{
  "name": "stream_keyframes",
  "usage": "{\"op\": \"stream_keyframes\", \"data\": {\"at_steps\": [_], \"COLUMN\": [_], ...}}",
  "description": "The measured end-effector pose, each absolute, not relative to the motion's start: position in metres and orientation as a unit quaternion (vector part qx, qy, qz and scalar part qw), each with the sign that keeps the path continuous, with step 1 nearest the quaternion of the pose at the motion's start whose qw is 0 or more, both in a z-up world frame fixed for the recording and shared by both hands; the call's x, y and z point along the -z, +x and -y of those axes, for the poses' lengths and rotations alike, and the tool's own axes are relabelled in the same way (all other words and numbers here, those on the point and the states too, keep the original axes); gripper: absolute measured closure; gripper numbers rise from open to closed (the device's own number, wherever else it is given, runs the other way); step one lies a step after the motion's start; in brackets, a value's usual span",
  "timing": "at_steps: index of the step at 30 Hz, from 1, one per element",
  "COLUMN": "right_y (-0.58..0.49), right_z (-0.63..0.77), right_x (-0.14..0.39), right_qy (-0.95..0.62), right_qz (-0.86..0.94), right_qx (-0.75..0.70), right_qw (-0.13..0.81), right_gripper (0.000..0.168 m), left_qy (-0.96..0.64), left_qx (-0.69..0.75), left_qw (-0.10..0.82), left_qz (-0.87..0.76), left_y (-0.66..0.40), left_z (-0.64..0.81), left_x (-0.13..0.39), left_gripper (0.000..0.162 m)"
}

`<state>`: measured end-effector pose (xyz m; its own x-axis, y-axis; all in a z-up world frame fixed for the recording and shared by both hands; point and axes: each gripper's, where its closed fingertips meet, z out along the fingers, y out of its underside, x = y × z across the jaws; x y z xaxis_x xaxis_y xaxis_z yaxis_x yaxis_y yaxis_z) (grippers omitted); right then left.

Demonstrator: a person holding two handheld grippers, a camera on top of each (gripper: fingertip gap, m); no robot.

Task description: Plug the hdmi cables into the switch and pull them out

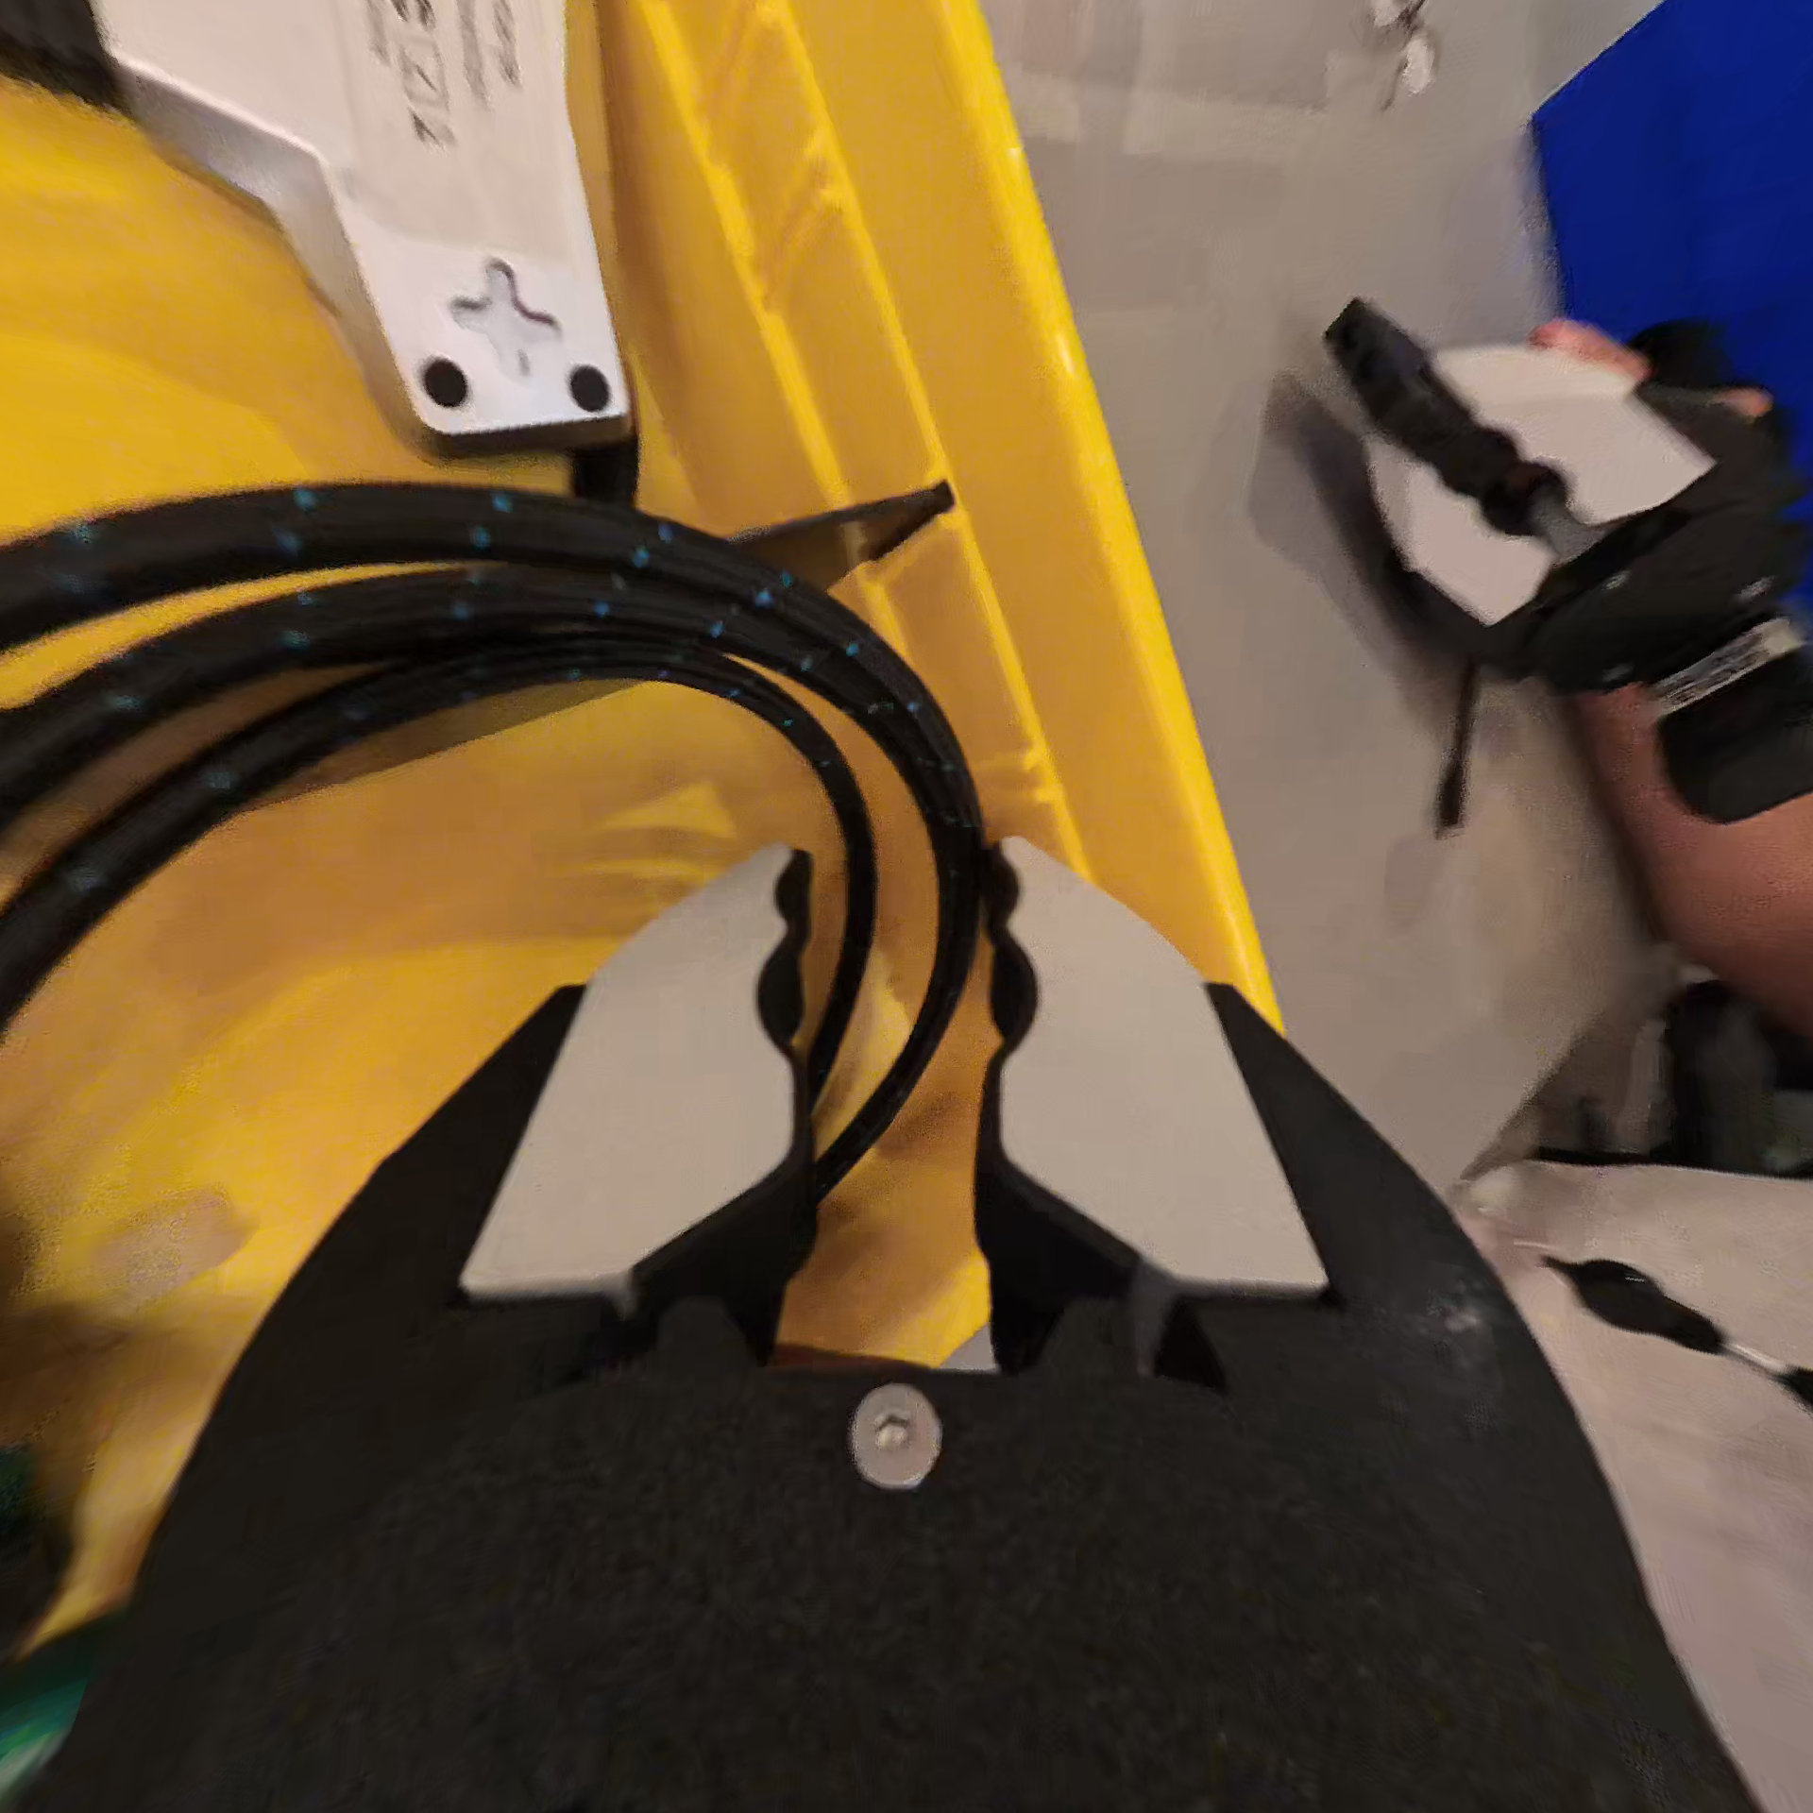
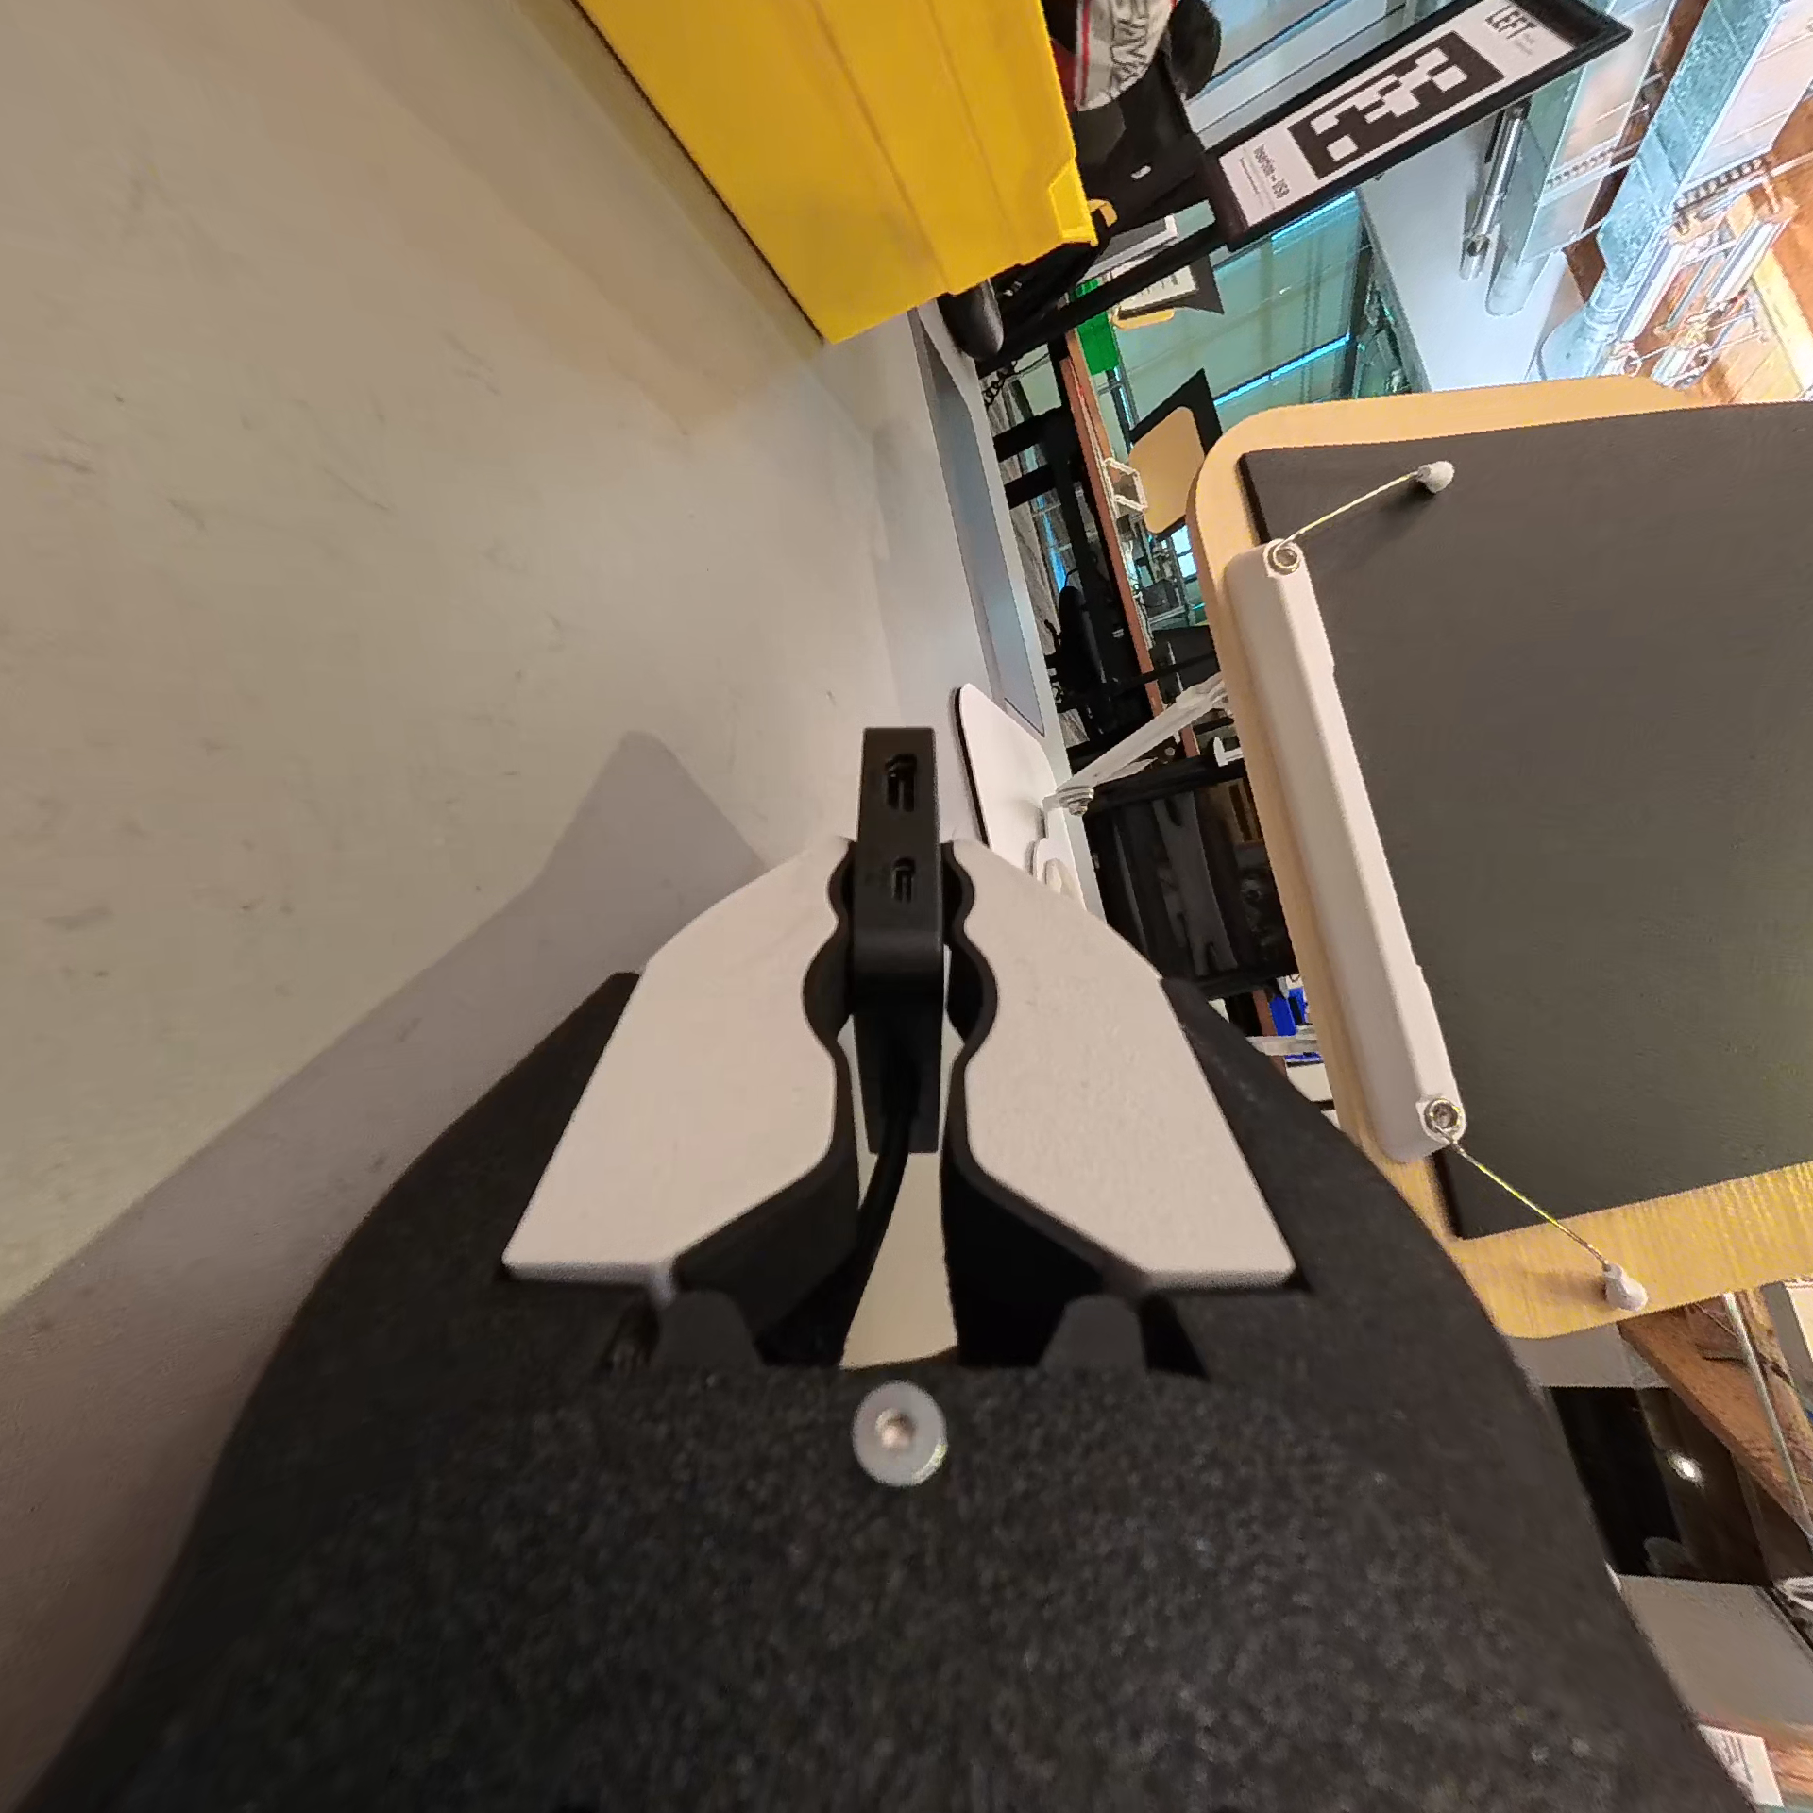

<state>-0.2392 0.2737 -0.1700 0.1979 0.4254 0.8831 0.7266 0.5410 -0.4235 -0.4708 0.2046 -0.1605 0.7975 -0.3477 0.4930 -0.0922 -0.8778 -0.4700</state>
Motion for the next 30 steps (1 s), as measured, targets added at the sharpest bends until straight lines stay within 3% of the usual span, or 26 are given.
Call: {"op": "stream_keyframes", "data": {"at_steps": [1,4,11,16,21,24,30], "right_y": [-0.239,-0.240,-0.241,-0.241,-0.240,-0.239,-0.237], "right_z": [-0.273,-0.273,-0.272,-0.272,-0.273,-0.275,-0.275], "right_x": [0.170,0.170,0.170,0.170,0.169,0.167,0.164], "right_qy": [-0.463,-0.462,-0.461,-0.462,-0.462,-0.468,-0.473], "right_qz": [0.622,0.624,0.625,0.624,0.621,0.614,0.607], "right_qx": [0.120,0.119,0.116,0.117,0.118,0.116,0.112], "right_qw": [0.620,0.620,0.619,0.619,0.622,0.625,0.628], "right_gripper": [0.155,0.155,0.155,0.155,0.155,0.155,0.155], "left_qy": [-0.916,-0.884,-0.865,-0.850,-0.813,-0.745,-0.678], "left_qx": [0.321,0.392,0.344,0.267,0.141,0.123,-0.053], "left_qw": [0.215,0.236,0.339,0.404,0.420,0.373,0.180], "left_qz": [-0.110,-0.103,-0.136,-0.206,-0.379,-0.539,-0.711], "left_y": [-0.467,-0.460,-0.479,-0.501,-0.471,-0.414,-0.369], "left_z": [-0.205,-0.203,-0.194,-0.173,-0.130,-0.079,-0.029], "left_x": [0.163,0.154,0.098,0.017,-0.030,-0.007,0.131], "left_gripper": [0.136,0.155,0.155,0.154,0.156,0.155,0.155]}}
